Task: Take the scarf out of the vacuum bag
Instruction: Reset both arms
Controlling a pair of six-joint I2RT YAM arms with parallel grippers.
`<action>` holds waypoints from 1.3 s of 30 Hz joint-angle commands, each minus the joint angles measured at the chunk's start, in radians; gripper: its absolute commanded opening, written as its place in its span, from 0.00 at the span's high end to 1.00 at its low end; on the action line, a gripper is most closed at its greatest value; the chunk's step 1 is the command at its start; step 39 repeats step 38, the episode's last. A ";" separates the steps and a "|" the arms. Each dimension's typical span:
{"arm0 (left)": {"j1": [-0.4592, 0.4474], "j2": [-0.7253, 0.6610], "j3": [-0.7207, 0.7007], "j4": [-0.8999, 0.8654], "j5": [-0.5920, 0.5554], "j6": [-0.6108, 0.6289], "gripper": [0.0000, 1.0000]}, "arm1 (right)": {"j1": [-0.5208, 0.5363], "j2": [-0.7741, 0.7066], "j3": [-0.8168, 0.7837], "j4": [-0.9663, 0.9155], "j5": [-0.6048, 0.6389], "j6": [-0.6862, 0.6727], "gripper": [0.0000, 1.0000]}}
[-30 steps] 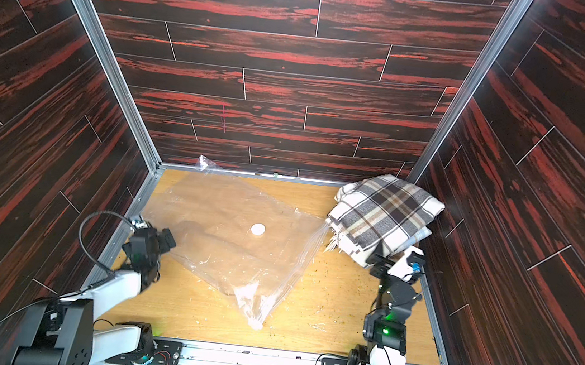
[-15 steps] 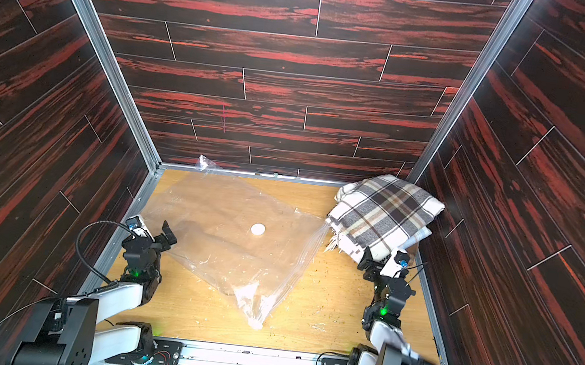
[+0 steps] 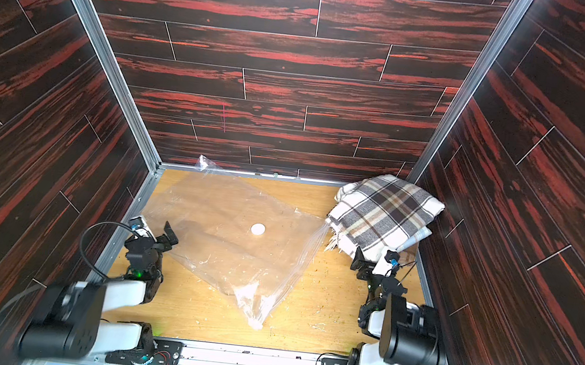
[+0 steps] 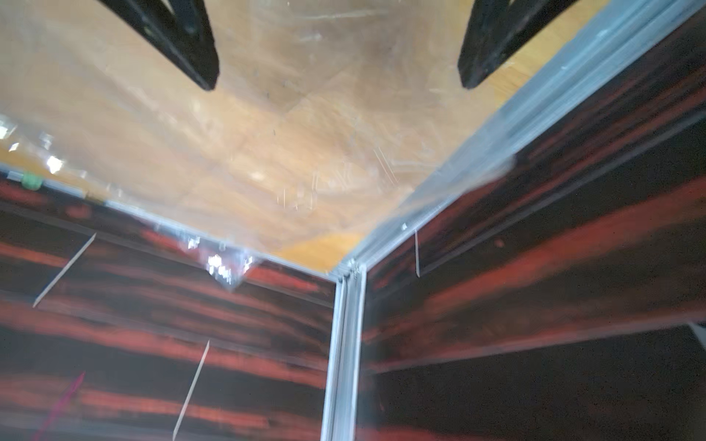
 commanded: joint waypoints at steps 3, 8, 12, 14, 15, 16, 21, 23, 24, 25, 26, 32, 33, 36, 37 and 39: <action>-0.020 0.164 0.048 0.138 0.025 0.056 0.00 | 0.123 0.101 -0.003 0.158 0.138 -0.131 0.02; -0.020 0.138 0.214 -0.221 0.051 0.070 0.00 | 0.130 0.062 0.084 -0.061 0.223 -0.111 0.02; -0.020 0.133 0.216 -0.233 0.058 0.064 0.00 | 0.095 0.052 0.219 -0.330 0.192 -0.077 0.02; -0.020 0.137 0.213 -0.220 0.059 0.066 0.00 | 0.099 0.054 0.221 -0.328 0.195 -0.077 0.02; -0.020 0.134 0.216 -0.233 0.057 0.064 0.00 | 0.097 0.052 0.223 -0.331 0.195 -0.077 0.02; -0.020 0.134 0.215 -0.230 0.058 0.065 0.00 | 0.097 0.054 0.223 -0.331 0.194 -0.077 0.01; -0.021 0.131 0.209 -0.221 0.057 0.067 0.00 | 0.102 0.048 0.210 -0.312 0.200 -0.084 0.02; -0.022 0.130 0.208 -0.220 0.056 0.066 0.00 | 0.103 0.048 0.211 -0.315 0.199 -0.085 0.02; -0.023 0.131 0.207 -0.220 0.057 0.066 0.00 | 0.103 0.048 0.211 -0.313 0.199 -0.085 0.02; -0.022 0.131 0.208 -0.219 0.057 0.066 0.00 | 0.103 0.048 0.210 -0.313 0.199 -0.086 0.02; -0.022 0.131 0.207 -0.220 0.057 0.067 0.00 | 0.104 0.048 0.211 -0.313 0.200 -0.089 0.02; -0.022 0.131 0.208 -0.219 0.057 0.066 0.00 | 0.111 0.049 0.215 -0.320 0.190 -0.097 0.02; -0.022 0.130 0.207 -0.220 0.057 0.067 0.00 | 0.112 0.051 0.219 -0.324 0.191 -0.099 0.02; -0.022 0.130 0.207 -0.219 0.056 0.067 0.00 | 0.106 0.052 0.225 -0.338 0.178 -0.093 0.02; -0.022 0.131 0.207 -0.220 0.056 0.067 0.00 | 0.106 0.051 0.221 -0.331 0.181 -0.094 0.02; -0.022 0.131 0.207 -0.219 0.057 0.067 0.00 | 0.107 0.048 0.214 -0.319 0.184 -0.095 0.02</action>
